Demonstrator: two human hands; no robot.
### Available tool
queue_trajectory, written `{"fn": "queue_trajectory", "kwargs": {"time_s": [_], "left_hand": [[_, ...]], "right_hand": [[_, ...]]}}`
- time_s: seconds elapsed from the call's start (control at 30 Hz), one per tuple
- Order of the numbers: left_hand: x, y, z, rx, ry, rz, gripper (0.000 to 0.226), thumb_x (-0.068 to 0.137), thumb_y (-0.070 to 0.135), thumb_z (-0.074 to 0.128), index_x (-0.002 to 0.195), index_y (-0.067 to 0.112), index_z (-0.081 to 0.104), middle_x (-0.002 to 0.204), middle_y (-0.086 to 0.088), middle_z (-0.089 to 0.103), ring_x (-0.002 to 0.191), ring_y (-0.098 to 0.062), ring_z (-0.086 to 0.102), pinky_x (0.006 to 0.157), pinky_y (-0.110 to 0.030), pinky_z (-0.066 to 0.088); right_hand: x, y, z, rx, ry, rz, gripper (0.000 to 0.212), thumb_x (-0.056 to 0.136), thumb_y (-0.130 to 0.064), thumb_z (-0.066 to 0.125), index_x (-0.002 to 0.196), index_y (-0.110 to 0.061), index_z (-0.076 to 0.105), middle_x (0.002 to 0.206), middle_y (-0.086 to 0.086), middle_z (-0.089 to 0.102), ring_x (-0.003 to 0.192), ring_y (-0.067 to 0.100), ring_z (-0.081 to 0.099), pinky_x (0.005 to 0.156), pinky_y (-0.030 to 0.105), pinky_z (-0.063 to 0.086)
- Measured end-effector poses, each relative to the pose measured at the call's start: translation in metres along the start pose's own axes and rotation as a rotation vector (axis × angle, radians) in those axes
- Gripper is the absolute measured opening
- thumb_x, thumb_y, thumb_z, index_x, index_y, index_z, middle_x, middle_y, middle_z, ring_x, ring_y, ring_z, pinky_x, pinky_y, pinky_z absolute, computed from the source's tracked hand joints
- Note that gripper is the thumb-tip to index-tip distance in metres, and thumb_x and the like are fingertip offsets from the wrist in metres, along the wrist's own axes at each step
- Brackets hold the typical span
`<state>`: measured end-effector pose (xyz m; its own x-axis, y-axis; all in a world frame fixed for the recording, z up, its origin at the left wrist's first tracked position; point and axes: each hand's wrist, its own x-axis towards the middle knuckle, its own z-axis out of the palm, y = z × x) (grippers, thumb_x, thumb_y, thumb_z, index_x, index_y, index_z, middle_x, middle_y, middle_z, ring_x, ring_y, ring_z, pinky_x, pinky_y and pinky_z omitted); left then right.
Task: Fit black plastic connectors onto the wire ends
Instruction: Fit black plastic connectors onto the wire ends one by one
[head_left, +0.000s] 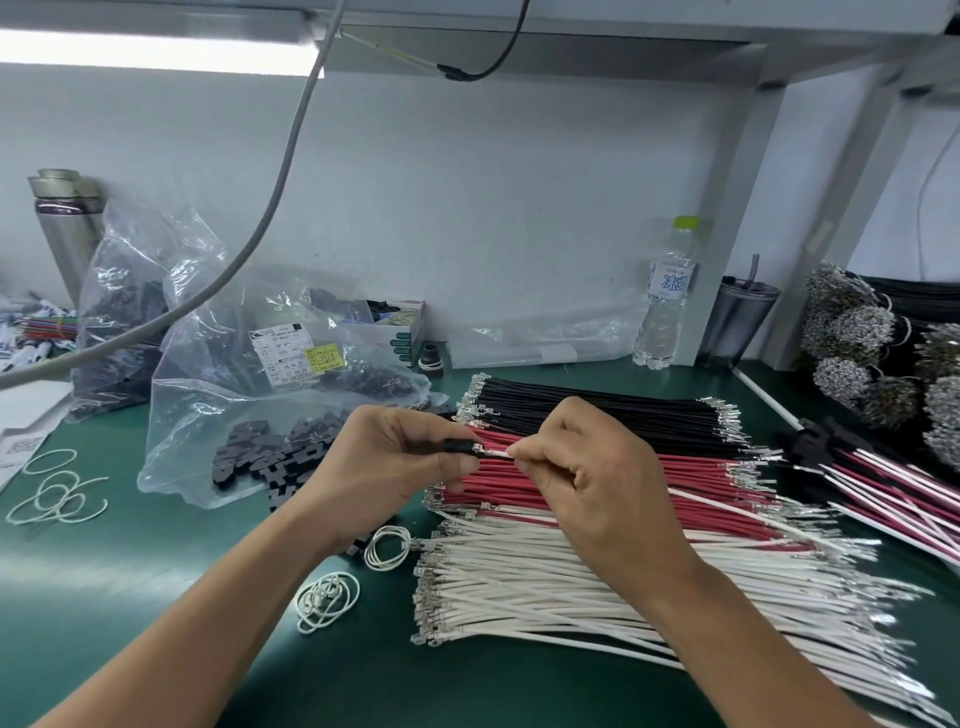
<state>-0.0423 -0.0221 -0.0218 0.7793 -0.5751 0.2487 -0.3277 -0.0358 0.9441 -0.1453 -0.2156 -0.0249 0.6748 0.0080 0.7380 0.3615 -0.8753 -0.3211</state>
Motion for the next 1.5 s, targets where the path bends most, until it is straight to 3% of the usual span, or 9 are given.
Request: {"fn": "queue_trajectory", "kwargs": {"time_s": [0.13,0.33,0.53,0.9,1.03,1.17,1.23,1.37,1.5], "left_hand": [[-0.001,0.001,-0.003,-0.013,-0.087,-0.016,0.024,0.075,0.026,0.085,0.098,0.020,0.083,0.081,-0.018,0.078,0.073,-0.025,0.073,0.078,-0.027,0.059],[-0.001,-0.003,0.004,0.133,-0.098,0.038,0.015,0.081,0.018,0.083,0.094,0.026,0.083,0.084,-0.009,0.080,0.081,-0.034,0.076,0.084,-0.045,0.064],[0.001,0.000,0.003,0.102,-0.012,0.043,0.020,0.074,0.028,0.083,0.093,0.028,0.083,0.077,-0.007,0.079,0.072,-0.023,0.076,0.074,-0.025,0.060],[0.000,0.002,0.000,0.200,-0.075,0.105,0.012,0.079,0.026,0.083,0.091,0.030,0.083,0.076,-0.006,0.078,0.073,-0.031,0.073,0.076,-0.044,0.059],[0.005,0.007,-0.007,0.064,-0.047,0.126,0.018,0.076,0.026,0.082,0.094,0.025,0.084,0.082,-0.007,0.080,0.076,-0.020,0.076,0.077,-0.024,0.059],[0.003,0.007,-0.022,0.037,-0.018,0.123,0.022,0.078,0.028,0.081,0.100,0.026,0.082,0.088,-0.006,0.080,0.082,-0.015,0.076,0.077,-0.017,0.057],[0.003,0.006,-0.034,0.116,-0.035,0.088,0.027,0.077,0.031,0.082,0.104,0.032,0.080,0.096,0.000,0.080,0.088,-0.012,0.076,0.078,-0.015,0.056],[0.004,0.003,-0.056,0.518,-0.079,0.043,0.019,0.079,0.020,0.088,0.090,0.036,0.083,0.086,0.003,0.071,0.078,-0.016,0.069,0.076,-0.035,0.058],[0.001,0.005,-0.066,0.805,-0.186,-0.040,0.036,0.083,0.009,0.077,0.088,0.045,0.082,0.084,0.015,0.067,0.077,-0.005,0.063,0.072,-0.023,0.051]], "right_hand": [[0.001,0.004,0.000,0.328,-0.047,0.236,0.013,0.084,-0.010,0.079,0.087,-0.023,0.080,0.081,-0.011,0.060,0.079,0.012,0.062,0.067,0.015,0.045],[-0.002,-0.006,0.006,0.033,-0.080,-0.002,0.007,0.089,-0.011,0.074,0.095,-0.012,0.078,0.081,-0.008,0.054,0.074,0.009,0.056,0.065,0.026,0.051],[0.003,0.002,-0.002,0.055,-0.079,0.105,0.003,0.090,-0.024,0.075,0.089,-0.021,0.075,0.083,-0.014,0.056,0.078,0.006,0.058,0.069,0.026,0.049],[0.002,-0.004,0.001,-0.021,-0.042,-0.007,0.008,0.090,-0.020,0.073,0.084,-0.016,0.073,0.081,-0.012,0.057,0.073,0.005,0.054,0.064,0.022,0.045],[0.010,-0.002,-0.006,-0.166,0.043,-0.040,0.014,0.095,-0.037,0.065,0.089,-0.025,0.070,0.086,-0.016,0.056,0.080,0.003,0.050,0.067,0.015,0.038],[0.005,0.007,-0.011,-0.201,-0.135,0.063,0.019,0.098,-0.044,0.055,0.105,-0.031,0.067,0.097,-0.018,0.056,0.086,0.001,0.054,0.069,0.023,0.046],[0.003,0.008,-0.016,-0.233,-0.040,0.018,0.016,0.099,-0.033,0.059,0.100,-0.024,0.072,0.090,-0.015,0.058,0.075,0.003,0.054,0.063,0.023,0.045],[0.016,0.011,-0.048,-0.285,0.382,-0.140,0.018,0.101,-0.020,0.063,0.102,-0.007,0.075,0.090,0.002,0.064,0.072,0.009,0.052,0.064,0.018,0.040],[0.020,0.038,-0.102,-0.486,0.398,-0.161,0.019,0.102,-0.027,0.061,0.107,-0.014,0.074,0.095,-0.001,0.063,0.076,0.013,0.054,0.062,0.027,0.045]]}}
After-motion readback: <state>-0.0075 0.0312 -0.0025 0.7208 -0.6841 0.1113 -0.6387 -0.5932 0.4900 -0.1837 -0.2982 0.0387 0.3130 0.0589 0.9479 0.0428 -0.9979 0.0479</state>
